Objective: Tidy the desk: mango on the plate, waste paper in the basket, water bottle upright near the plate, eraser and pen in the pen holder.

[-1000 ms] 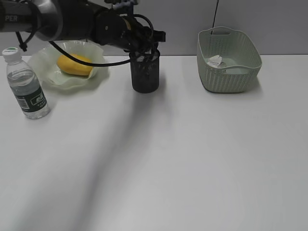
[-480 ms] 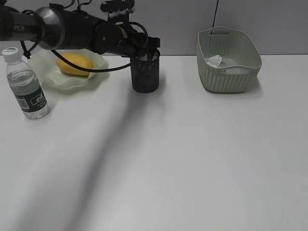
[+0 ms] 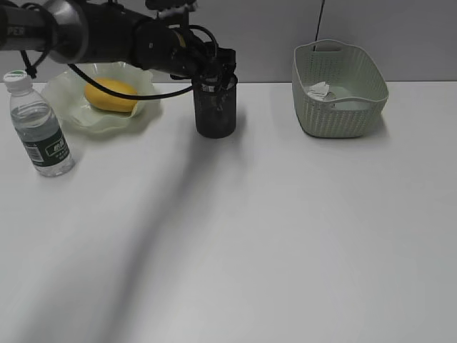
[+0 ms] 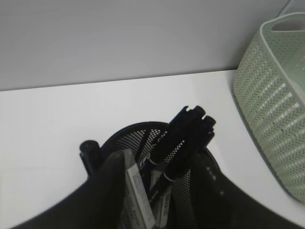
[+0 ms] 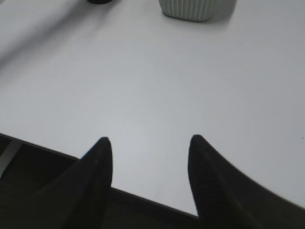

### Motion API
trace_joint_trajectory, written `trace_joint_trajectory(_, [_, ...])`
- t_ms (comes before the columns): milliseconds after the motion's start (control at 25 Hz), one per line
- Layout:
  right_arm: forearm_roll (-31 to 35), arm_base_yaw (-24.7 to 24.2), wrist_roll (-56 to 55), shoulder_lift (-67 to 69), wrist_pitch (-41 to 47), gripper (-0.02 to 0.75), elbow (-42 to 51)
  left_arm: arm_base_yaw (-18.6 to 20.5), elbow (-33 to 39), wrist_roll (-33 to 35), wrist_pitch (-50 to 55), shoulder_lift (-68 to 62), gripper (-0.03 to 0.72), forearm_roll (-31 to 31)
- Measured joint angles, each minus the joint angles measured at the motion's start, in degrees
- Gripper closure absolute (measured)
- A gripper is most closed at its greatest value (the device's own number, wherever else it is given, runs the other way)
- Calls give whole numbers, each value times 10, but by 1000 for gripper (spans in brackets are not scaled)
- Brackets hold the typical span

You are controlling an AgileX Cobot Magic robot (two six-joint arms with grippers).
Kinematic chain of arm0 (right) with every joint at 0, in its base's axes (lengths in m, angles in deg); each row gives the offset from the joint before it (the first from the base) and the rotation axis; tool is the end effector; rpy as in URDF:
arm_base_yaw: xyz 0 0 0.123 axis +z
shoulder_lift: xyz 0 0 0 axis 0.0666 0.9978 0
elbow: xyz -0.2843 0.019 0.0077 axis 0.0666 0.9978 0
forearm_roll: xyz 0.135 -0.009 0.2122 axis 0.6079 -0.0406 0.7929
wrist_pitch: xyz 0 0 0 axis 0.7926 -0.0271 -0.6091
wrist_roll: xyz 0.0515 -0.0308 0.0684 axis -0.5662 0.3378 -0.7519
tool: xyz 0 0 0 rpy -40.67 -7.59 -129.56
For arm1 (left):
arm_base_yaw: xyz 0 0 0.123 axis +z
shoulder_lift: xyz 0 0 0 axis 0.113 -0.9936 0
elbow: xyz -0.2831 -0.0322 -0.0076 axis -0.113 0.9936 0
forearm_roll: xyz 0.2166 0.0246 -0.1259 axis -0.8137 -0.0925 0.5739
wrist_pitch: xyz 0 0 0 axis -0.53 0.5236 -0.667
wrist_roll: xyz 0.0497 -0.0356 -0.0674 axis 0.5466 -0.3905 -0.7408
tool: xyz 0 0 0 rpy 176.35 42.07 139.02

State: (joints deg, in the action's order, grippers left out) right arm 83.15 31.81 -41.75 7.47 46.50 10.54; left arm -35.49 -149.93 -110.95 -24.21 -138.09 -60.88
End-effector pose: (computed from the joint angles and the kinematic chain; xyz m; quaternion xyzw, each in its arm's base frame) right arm -0.0037 -0.0106 0.2831 -0.1487 0.8498 0.1097 0.4936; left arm 0.4581 -0.2521 0.1916 0.0841 0.8724 -0.1826 0.4456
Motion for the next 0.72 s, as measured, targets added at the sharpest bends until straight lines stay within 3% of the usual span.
trace_joint_trajectory(240, [0, 0, 0, 0, 0, 324, 0, -2, 1, 0, 75, 75, 342, 2])
trace_joint_trajectory(480, [0, 0, 0, 0, 0, 324, 0, -2, 1, 12, 242, 168, 339, 2])
trace_joint_trajectory(720, [0, 0, 0, 0, 0, 324, 0, -2, 1, 114, 448, 239, 339, 26])
